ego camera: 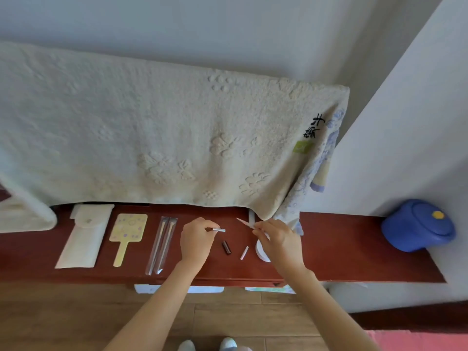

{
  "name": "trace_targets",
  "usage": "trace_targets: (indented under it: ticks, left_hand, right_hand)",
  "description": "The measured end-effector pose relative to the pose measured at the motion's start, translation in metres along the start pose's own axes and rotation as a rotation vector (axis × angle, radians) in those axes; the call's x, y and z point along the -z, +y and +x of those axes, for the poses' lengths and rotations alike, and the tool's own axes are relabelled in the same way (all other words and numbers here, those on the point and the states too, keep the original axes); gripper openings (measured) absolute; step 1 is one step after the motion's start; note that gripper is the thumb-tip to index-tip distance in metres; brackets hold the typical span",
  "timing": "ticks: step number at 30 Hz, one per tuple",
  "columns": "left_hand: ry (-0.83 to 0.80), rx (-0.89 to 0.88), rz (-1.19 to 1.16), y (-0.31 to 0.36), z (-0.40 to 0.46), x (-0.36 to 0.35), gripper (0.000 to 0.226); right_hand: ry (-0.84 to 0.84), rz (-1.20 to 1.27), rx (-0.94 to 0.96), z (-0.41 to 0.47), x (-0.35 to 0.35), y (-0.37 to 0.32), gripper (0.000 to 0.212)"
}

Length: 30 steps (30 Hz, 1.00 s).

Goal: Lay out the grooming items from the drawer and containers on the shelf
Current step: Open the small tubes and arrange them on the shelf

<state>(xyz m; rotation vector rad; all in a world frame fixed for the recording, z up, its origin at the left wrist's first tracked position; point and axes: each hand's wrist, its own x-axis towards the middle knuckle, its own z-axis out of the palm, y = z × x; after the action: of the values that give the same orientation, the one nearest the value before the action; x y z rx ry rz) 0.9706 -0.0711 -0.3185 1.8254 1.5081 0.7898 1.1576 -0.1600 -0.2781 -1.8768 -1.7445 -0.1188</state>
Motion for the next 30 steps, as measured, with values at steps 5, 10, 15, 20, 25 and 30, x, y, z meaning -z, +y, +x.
trace_targets:
  ticks: [5, 10, 15, 20, 25, 30]
  left_hand:
    - [-0.118, 0.01, 0.098, 0.0, -0.011, -0.019, 0.012]
    - [-0.22, 0.083, 0.143, -0.013, -0.012, -0.041, 0.012]
    - [-0.237, 0.069, 0.217, -0.011, -0.012, -0.067, 0.021]
    - [-0.275, -0.001, 0.239, -0.022, -0.019, -0.092, 0.005]
    - [-0.305, -0.23, 0.338, -0.035, -0.026, -0.107, 0.037]
    - [-0.266, -0.33, 0.314, -0.042, -0.027, -0.113, 0.033]
  right_hand:
    - [-0.23, 0.022, -0.344, -0.03, -0.003, 0.015, 0.006]
    - [-0.312, 0.064, -0.548, -0.051, -0.011, 0.03, 0.008]
    - [-0.372, 0.114, -0.639, -0.06, -0.021, 0.03, 0.01]
    - [-0.464, 0.175, -0.818, -0.071, -0.041, 0.031, 0.012]
    - [-0.49, 0.2, -0.899, -0.078, -0.05, 0.039, 0.011]
    - [-0.486, 0.218, -0.921, -0.082, -0.051, 0.052, 0.009]
